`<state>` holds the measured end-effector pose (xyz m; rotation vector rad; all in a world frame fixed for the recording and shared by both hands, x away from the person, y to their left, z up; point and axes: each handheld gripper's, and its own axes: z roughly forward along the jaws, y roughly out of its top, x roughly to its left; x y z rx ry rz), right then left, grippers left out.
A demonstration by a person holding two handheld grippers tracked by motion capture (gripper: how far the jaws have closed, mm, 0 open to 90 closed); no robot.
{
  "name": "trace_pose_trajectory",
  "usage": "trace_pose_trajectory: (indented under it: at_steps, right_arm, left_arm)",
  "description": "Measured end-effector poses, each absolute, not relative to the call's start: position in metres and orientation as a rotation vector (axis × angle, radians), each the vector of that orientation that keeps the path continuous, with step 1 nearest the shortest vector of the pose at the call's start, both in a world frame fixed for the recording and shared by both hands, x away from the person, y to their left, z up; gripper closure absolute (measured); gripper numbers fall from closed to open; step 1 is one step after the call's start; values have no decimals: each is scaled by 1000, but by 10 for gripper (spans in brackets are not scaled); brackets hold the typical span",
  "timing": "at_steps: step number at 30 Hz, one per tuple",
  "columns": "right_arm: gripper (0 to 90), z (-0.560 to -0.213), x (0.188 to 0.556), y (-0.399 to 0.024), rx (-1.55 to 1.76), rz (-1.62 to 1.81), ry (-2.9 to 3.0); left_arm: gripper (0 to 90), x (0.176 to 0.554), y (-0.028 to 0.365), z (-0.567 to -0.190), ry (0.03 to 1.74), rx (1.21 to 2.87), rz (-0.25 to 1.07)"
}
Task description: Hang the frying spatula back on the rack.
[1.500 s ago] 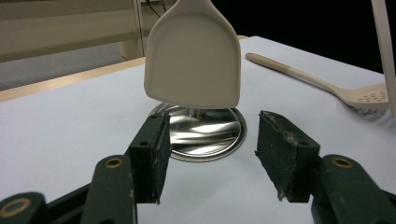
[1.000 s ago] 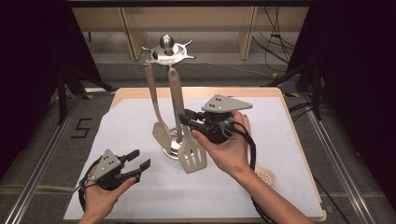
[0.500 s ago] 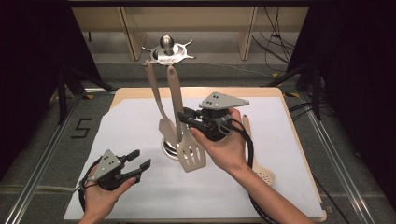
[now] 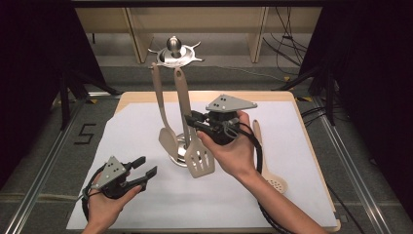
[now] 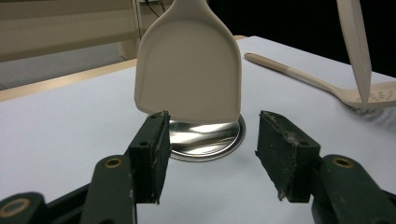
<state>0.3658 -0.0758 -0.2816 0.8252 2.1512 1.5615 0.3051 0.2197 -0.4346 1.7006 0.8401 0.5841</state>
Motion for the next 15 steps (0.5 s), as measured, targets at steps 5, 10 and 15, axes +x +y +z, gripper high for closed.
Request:
trace_pose_trajectory:
  at_steps: [5, 10, 15]
  right_arm:
    - [770, -283, 367, -75, 825, 1550, 2152]
    - [768, -283, 369, -75, 802, 1528, 2145]
    - [762, -285, 368, -76, 801, 1530, 2140]
  left_arm:
    - [437, 306, 220, -435, 835, 1702, 587]
    - [437, 307, 220, -435, 810, 1686, 584]
    - [438, 305, 220, -435, 835, 1701, 585]
